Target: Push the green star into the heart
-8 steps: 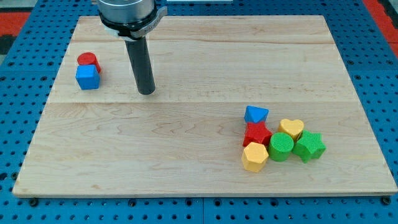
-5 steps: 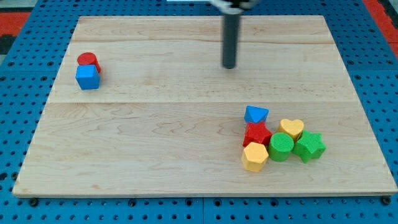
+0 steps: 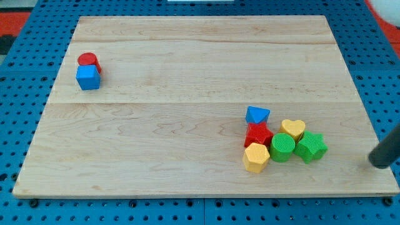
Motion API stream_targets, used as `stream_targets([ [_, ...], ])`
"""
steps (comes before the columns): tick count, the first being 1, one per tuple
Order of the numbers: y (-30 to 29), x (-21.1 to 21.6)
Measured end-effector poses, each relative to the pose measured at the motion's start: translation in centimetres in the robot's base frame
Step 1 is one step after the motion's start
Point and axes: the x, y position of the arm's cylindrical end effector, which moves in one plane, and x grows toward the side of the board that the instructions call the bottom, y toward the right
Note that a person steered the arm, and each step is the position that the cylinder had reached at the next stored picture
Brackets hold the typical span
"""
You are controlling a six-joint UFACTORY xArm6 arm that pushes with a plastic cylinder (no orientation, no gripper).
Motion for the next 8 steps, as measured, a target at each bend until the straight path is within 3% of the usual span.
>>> stream_targets([
  [2, -6.7, -2.0],
  [4, -8.6, -6.7],
  [8, -11.5, -10.0],
])
